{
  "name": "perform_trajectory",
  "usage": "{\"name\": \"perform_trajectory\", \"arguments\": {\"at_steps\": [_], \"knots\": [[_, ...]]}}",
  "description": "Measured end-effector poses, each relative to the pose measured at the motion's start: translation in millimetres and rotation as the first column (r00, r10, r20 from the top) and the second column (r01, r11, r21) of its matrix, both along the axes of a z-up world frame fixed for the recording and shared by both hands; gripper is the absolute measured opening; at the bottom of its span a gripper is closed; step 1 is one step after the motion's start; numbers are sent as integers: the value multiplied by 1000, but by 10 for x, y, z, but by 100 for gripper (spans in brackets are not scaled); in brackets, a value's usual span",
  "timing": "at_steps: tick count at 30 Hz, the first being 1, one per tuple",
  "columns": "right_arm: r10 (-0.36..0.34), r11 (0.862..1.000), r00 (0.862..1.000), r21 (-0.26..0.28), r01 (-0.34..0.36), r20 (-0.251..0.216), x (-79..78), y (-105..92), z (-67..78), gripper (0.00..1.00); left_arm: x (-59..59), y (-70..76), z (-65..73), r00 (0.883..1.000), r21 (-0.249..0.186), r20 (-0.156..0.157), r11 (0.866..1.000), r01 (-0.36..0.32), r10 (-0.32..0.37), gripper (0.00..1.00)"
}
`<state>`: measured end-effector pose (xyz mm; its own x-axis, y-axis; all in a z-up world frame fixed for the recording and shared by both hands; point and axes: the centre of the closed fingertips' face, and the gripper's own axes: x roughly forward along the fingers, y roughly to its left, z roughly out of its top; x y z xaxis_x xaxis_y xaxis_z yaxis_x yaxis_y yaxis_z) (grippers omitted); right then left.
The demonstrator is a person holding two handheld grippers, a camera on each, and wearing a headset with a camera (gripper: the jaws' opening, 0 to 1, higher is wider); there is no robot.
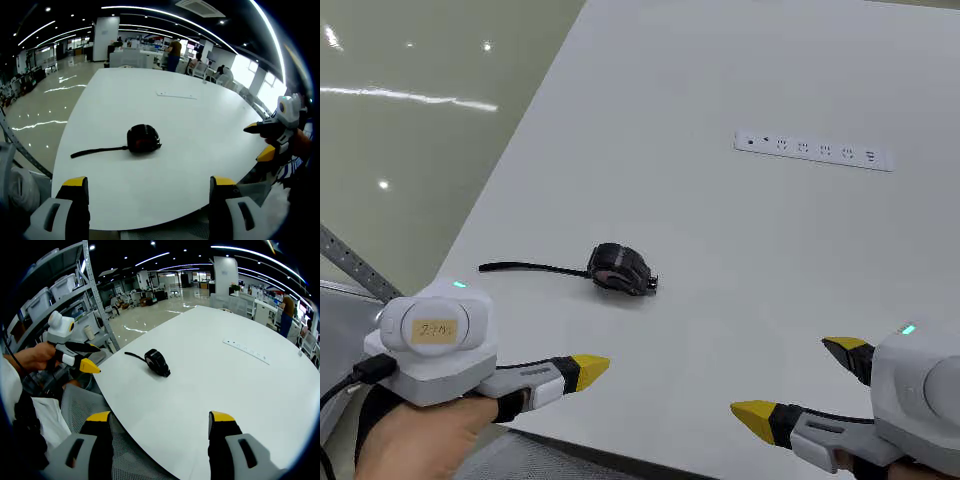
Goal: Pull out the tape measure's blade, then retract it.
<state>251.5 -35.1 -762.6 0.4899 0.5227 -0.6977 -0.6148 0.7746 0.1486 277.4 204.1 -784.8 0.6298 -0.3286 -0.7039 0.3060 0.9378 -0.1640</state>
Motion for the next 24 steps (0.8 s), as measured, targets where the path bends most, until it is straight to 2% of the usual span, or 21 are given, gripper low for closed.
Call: {"name": "perform_trajectory", "arguments": {"at_steps": [24], "knots": [[25,1000,1000,-17,-25,6,127,83,-129,79,123,-21,-124,1000,4,-5,1000,13,-13,96]]}}
